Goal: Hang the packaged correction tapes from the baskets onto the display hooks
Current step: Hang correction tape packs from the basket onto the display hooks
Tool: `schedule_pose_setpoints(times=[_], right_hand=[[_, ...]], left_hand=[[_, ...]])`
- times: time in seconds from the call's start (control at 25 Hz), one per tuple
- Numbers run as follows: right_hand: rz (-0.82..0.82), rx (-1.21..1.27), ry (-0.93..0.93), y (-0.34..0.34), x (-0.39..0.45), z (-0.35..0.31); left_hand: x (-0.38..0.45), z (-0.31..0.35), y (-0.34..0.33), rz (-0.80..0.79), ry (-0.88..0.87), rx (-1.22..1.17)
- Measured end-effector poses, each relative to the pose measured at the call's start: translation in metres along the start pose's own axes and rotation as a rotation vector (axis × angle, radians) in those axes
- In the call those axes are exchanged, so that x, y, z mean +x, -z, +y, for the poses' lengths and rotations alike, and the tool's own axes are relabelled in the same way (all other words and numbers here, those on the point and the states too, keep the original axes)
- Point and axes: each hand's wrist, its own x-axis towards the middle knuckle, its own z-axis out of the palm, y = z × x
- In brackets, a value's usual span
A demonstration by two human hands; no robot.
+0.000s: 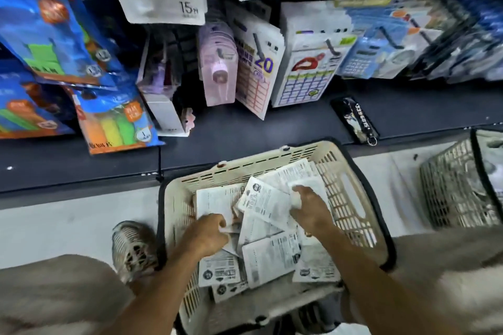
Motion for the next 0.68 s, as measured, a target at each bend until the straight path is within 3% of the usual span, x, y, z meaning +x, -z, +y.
schedule_pose_setpoints(times=[0.08,0.12,0.2,0.36,0.48,0.6,0.68], right_hand=[[0.228,0.034,-0.107,0.007,0.022,0.004],[0.264,0.007,-0.143,0.011,0.029,0.006],[0.211,-0.013,-0.161,0.009,0.04,0.01],[0.093,0.348,-0.171,0.005,0.05,0.01],[0.082,0.535,-0.238,0.009,0.063,0.007],[0.122,0.456,-0.282,0.0,0.066,-0.002],[0.13,0.546,-0.331,-0.003,0.066,-0.001]], left_hand=[[0.017,0.009,-0.001,0.051,-0.001,-0.082],[0.022,0.016,-0.002,0.08,-0.005,-0.151],[0.036,0.031,-0.005,0.136,0.006,-0.326],[0.052,0.05,-0.021,0.175,0.036,-0.658],[0.055,0.054,-0.03,0.228,0.049,-0.675],[0.055,0.055,-0.028,0.312,0.062,-0.65],[0.053,0.054,-0.026,0.33,0.05,-0.612]])
